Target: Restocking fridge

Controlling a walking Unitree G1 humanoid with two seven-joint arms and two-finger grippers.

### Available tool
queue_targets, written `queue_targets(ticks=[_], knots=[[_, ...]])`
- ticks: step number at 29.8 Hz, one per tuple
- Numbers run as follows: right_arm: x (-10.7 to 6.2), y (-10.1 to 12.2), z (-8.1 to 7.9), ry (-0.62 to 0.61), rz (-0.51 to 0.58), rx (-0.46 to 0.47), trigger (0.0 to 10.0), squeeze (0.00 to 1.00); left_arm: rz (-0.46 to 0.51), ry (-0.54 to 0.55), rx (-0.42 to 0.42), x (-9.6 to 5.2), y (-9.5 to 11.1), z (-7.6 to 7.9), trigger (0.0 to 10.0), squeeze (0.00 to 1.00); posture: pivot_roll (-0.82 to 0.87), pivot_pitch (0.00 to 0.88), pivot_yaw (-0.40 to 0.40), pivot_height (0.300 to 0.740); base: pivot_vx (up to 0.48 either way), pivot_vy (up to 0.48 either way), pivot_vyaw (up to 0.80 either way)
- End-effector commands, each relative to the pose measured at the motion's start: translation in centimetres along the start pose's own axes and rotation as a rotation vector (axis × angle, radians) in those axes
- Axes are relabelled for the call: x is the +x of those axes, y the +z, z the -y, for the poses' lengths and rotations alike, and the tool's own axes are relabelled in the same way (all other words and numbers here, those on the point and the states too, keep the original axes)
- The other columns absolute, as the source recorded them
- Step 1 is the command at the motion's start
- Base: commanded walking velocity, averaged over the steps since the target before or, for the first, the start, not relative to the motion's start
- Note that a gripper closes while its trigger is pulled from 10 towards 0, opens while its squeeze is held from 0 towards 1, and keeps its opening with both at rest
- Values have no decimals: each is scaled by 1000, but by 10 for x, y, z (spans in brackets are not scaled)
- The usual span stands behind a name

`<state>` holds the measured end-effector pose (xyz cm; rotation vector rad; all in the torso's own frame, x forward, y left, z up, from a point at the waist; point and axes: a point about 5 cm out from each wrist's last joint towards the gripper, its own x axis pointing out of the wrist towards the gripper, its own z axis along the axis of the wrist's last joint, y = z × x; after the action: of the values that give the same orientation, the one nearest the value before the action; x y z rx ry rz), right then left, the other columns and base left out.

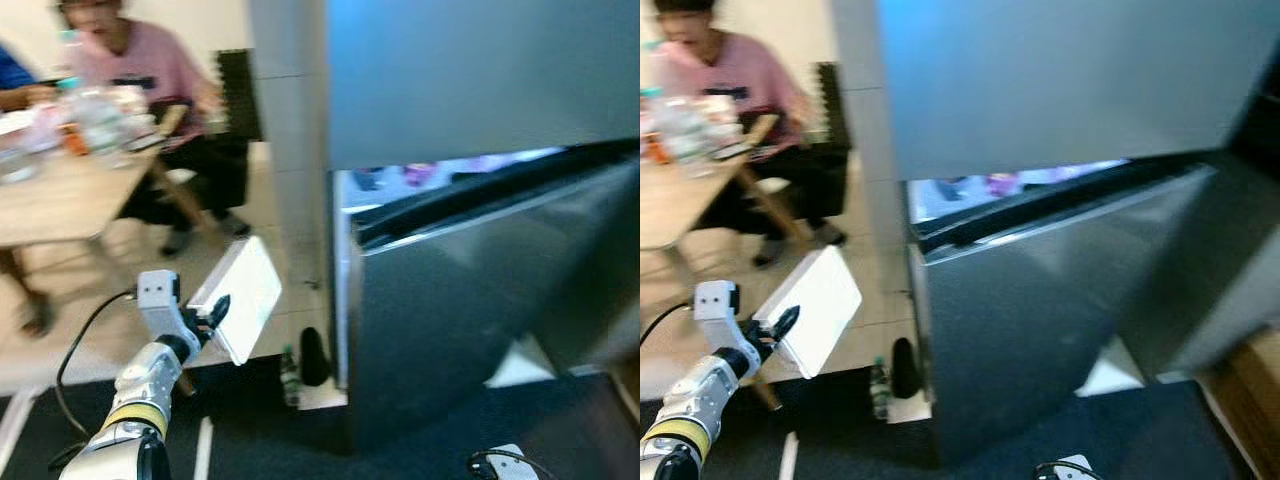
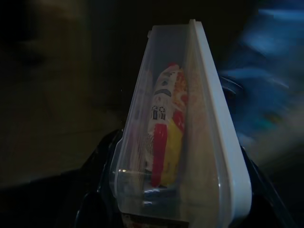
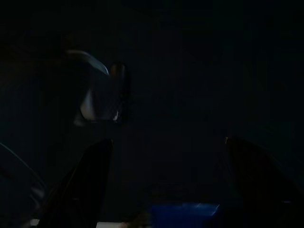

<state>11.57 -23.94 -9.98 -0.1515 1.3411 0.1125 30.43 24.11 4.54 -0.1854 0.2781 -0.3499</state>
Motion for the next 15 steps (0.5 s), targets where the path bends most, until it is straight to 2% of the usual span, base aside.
queue_targets(ticks=[1, 2, 4, 6, 13, 15], knots=[[1, 8, -5, 6, 21, -6, 10000, 0, -7, -119, 46, 10, 6, 14, 10000, 0, 0, 0, 39, 740, 0, 0, -763], [1, 8, -6, 7, 22, -7, 10000, 0, -25, -164, 59, 10, 4, 18, 10000, 0, 0, 0, 39, 740, 0, 0, -769], [1, 8, -6, 7, 22, -7, 10000, 0, -25, -164, 59, 10, 4, 18, 10000, 0, 0, 0, 39, 740, 0, 0, -769], [2, 9, -7, 8, 20, -8, 10000, 0, -52, -232, 72, 10, 1, 23, 10000, 0, 0, 0, 39, 740, 0, 0, -769], [2, 6, -9, 6, 10, -1, 10000, 0, -86, -289, 87, 11, -5, 30, 10000, 0, 3, 1, 41, 740, 0, 0, -769], [2, 7, -9, 6, 14, 3, 10000, 0, -96, -310, 86, 12, -7, 34, 10000, 0, 6, 14, 40, 740, 0, 0, 0]])
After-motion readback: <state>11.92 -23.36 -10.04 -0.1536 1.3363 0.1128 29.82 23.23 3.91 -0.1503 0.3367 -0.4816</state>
